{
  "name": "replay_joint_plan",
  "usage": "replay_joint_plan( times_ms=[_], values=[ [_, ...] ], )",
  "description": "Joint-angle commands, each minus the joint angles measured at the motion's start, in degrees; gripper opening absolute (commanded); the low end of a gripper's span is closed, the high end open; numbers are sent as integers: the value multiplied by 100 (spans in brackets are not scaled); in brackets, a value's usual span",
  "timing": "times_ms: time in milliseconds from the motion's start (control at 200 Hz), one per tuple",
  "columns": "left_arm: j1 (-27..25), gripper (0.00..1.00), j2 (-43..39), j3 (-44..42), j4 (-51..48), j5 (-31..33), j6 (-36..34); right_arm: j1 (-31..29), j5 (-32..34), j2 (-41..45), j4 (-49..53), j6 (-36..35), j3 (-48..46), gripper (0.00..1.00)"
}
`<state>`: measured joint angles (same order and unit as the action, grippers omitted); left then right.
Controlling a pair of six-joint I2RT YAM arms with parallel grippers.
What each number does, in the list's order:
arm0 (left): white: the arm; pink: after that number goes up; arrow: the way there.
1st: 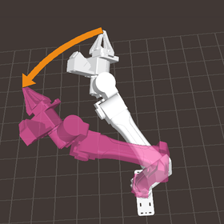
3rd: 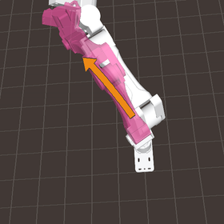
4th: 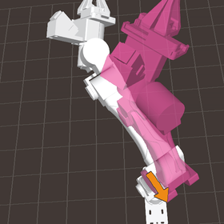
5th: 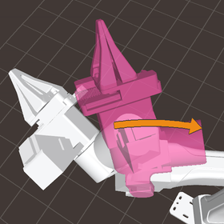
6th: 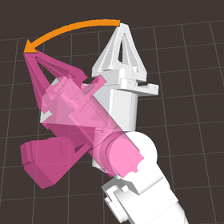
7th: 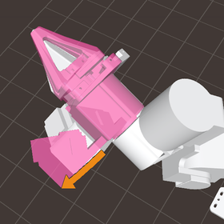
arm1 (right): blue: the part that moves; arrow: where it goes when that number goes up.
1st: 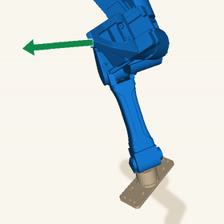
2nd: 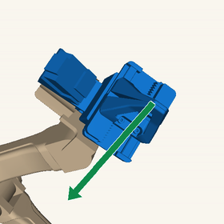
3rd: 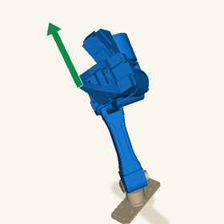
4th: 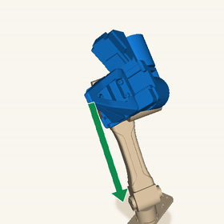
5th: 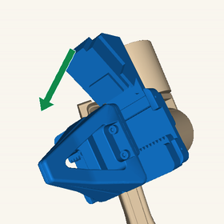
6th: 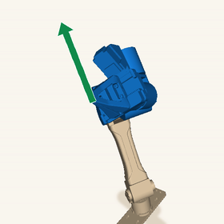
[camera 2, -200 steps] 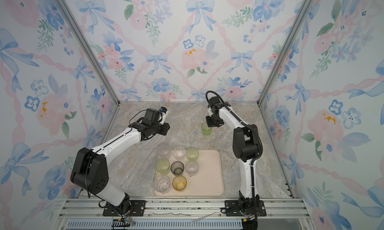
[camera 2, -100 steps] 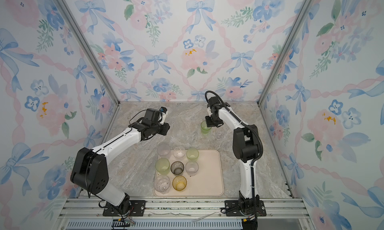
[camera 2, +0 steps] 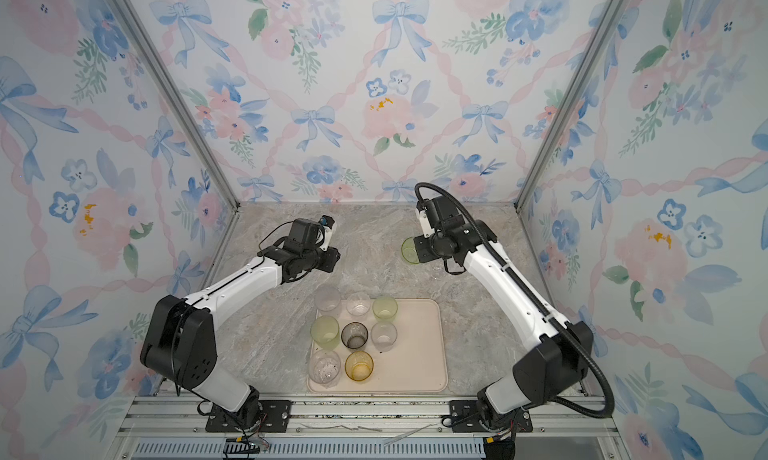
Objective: Place the glasses into the tray
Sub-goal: 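Carry the green glass to the tray corner nearest the robot and lower it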
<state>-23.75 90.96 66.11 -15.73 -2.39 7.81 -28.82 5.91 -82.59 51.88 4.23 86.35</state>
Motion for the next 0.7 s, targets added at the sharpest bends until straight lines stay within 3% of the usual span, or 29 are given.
replay_joint_plan(
  times_ms=[0, 255, 475, 695],
  values=[
    [-64, 38, -262, -65, 88, 22, 78, -494, 595, 519, 1027, 296, -383, 0],
    [-97, 38, -438, -105, 85, 125, 109, -1918, 1125, 1501, 2202, 1286, -887, 0],
    [-121, 39, -529, -99, 83, 207, 115, -2943, 940, 1729, 2107, 2182, -1759, 0],
    [-123, 39, -544, -45, 85, 207, 106, -3530, 379, 1861, 1215, 2852, -2709, 0]
  ],
)
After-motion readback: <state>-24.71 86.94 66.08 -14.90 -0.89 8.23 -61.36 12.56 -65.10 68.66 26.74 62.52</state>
